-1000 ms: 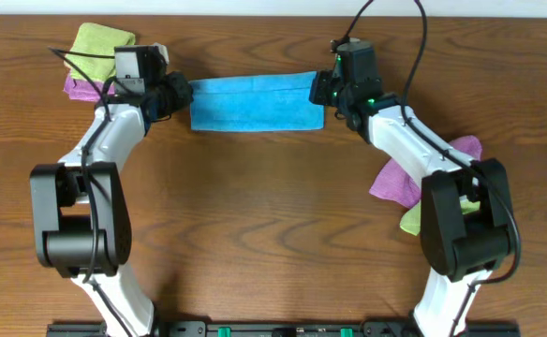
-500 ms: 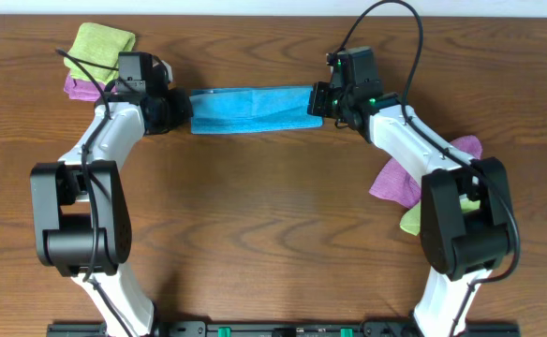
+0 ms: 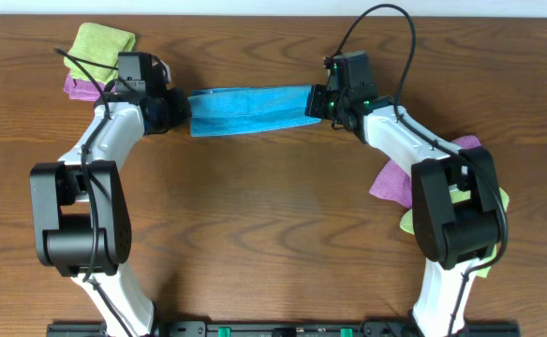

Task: Fold the cloth
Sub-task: 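Lift the near edge with both grippers and fold it toward the far edge, then lower the folded edge onto the cloth and release both grippers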

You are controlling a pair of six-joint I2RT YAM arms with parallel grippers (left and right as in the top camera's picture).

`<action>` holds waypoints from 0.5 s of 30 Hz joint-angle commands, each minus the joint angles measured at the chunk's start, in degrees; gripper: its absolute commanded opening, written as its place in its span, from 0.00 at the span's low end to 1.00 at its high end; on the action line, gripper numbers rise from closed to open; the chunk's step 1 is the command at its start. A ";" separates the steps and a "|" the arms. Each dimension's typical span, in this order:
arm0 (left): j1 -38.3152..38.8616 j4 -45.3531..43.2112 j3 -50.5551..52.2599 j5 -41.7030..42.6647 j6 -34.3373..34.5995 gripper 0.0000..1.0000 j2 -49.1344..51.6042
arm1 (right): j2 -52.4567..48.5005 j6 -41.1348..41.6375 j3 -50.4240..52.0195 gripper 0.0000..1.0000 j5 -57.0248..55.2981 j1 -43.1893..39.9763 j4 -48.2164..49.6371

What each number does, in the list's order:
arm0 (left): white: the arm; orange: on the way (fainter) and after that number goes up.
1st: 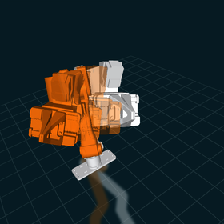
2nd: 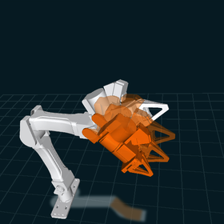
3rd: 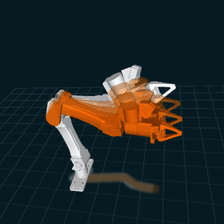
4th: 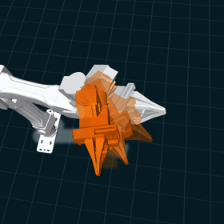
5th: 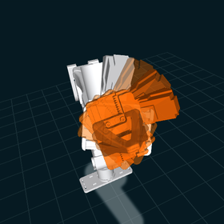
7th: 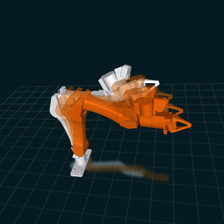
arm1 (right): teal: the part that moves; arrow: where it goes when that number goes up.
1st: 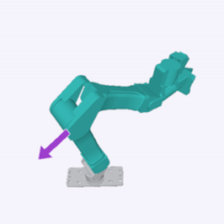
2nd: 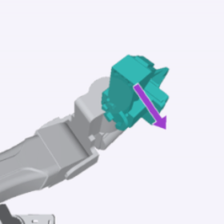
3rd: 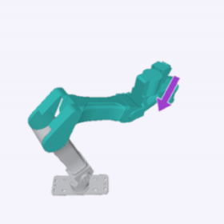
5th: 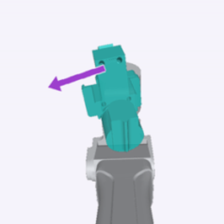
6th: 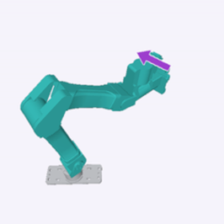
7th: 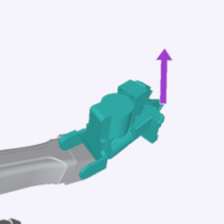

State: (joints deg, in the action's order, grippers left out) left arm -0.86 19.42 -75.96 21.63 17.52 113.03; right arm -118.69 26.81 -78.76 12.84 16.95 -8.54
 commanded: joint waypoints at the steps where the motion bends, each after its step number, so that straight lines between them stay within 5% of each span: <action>1: 1.01 0.63 -1.01 -1.07 -1.22 0.06 0.46 | -1.25 0.61 -0.81 0.02 -1.05 -0.07 0.87; 11: 1.84 0.76 -1.03 -1.20 -1.20 0.06 3.21 | -1.27 0.55 -0.81 0.03 -1.03 -0.13 1.22; 12: 1.70 0.92 -1.03 -1.25 -1.22 0.18 3.21 | -1.27 0.55 -0.81 0.16 -1.01 -0.15 1.09; 14: 1.46 1.40 -1.03 -1.29 -1.31 0.72 3.21 | -1.20 0.55 -0.83 0.36 -1.01 -0.28 0.59; 15: 1.16 1.60 -1.05 -1.22 -1.46 0.75 3.19 | -1.14 0.57 -1.03 0.49 -1.01 -0.55 -0.26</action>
State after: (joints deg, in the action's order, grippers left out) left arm 1.08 20.58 -75.99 20.99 16.86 115.90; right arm -118.69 27.35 -78.78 12.10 16.93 -8.05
